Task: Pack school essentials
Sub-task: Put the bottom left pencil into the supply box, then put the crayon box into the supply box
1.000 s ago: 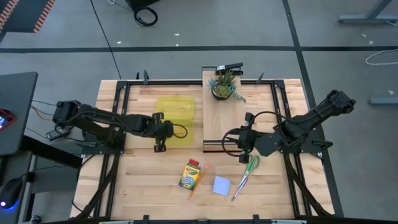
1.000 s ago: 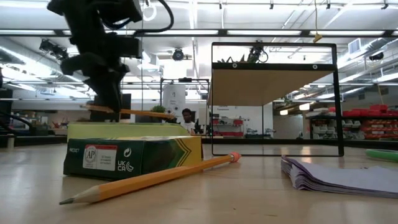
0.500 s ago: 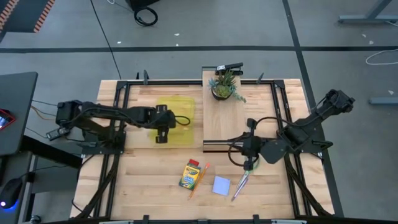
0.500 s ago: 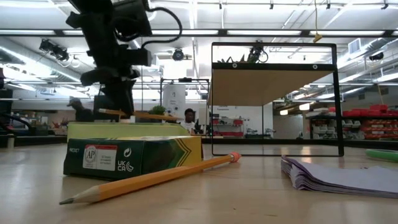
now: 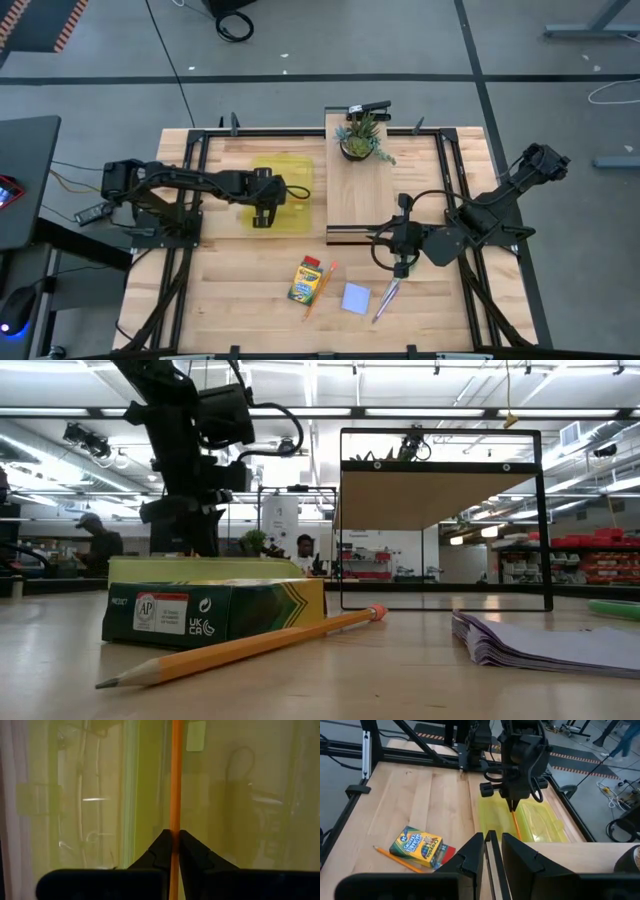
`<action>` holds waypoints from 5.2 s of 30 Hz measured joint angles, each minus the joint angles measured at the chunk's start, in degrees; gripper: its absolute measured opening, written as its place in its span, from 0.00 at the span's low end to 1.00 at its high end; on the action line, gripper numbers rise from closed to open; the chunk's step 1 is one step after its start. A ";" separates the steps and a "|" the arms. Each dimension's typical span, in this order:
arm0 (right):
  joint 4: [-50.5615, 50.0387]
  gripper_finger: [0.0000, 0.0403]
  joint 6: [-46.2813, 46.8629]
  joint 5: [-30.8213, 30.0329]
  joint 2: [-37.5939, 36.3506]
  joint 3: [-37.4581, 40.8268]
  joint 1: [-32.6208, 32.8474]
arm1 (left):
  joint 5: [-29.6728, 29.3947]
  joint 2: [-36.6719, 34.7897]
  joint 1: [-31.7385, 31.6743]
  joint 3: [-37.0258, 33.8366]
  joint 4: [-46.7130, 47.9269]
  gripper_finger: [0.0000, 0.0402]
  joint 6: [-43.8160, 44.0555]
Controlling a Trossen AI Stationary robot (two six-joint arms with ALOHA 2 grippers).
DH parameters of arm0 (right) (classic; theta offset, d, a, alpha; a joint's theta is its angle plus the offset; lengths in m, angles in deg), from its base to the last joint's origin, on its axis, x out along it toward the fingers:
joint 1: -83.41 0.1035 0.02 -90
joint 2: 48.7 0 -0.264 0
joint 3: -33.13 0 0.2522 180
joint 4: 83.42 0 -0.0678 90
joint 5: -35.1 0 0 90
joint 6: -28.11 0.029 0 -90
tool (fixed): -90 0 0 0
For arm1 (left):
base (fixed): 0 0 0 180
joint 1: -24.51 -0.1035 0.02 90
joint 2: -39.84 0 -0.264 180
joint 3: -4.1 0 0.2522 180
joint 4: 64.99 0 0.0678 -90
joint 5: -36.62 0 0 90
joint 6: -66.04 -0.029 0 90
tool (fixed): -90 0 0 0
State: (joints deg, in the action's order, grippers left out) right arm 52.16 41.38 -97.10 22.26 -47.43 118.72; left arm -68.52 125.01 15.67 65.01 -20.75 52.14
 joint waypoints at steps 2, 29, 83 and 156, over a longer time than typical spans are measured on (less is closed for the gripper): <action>0.00 0.19 0.00 0.00 0.00 0.00 0.00 | 0.01 -0.17 0.04 0.00 0.51 0.06 -0.31; 0.87 0.19 2.15 0.11 0.02 0.00 0.13 | 1.22 0.34 -1.85 -3.72 -4.38 0.14 2.45; 3.76 0.18 4.35 29.61 -5.05 -3.79 -18.07 | -1.37 -28.09 17.80 -3.56 -24.09 0.21 40.59; -16.92 0.18 -16.70 50.42 -12.02 -17.80 -36.68 | -0.05 10.95 38.82 24.97 18.06 0.42 107.87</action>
State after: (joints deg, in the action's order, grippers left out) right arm 35.25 24.69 -46.67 10.24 -65.23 82.04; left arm -68.57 135.96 54.49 89.99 -2.69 160.01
